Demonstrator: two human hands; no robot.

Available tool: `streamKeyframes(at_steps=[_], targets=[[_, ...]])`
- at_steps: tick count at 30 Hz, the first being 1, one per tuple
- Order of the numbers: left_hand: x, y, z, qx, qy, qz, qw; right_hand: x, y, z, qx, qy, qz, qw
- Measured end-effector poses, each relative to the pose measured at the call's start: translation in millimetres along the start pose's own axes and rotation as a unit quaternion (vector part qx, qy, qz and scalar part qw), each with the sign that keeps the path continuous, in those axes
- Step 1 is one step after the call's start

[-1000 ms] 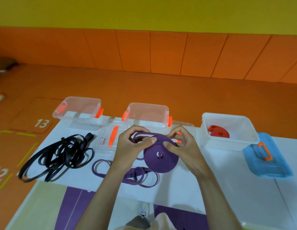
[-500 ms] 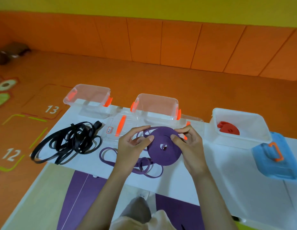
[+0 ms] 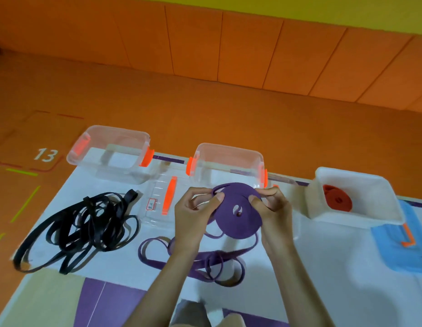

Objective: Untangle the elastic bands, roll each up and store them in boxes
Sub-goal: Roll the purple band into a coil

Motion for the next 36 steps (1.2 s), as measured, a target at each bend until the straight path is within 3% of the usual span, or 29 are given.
streamKeyframes(at_steps=[6,10,13,18,24,31,36], targets=[[-69.6,1.5,17.4,-0.007,-0.153,0.102,0.983,-41.7,22.4,-27.8,0.021,0.050,-0.015,0.998],[-126.4,6.3,8.5,-0.042,-0.184,0.126,0.974,-72.9,36.4,-44.7,0.004,0.067,-0.048,0.997],[-167.2,3.2,-12.7,-0.064,-0.164,0.127,0.976,-104.2,50.0,-45.2,0.000,0.090,-0.072,0.993],[-219.0,-24.0,-53.0,-0.069,-0.133,0.175,0.973,-162.6,77.5,-33.4,0.098,0.103,-0.109,0.984],[-261.2,-79.9,-86.5,-0.145,-0.062,0.224,0.962,-217.5,126.0,-25.9,0.224,0.021,-0.174,0.959],[-290.2,-135.9,-105.7,-0.225,-0.018,0.260,0.939,-254.5,170.1,-20.5,0.271,0.006,-0.255,0.928],[-304.1,-154.5,-104.3,-0.341,-0.003,0.244,0.908,-251.5,195.1,-22.0,0.297,-0.035,-0.302,0.905]])
Point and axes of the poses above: each hand's wrist, its own x-axis away from the middle knuckle, its own z-axis out of the back of the hand, y = z × x, the point moved 2 cm from there along -x, towards the middle knuckle, and after that the axes turned 10 degrees about -x, right-handed, at the moved point
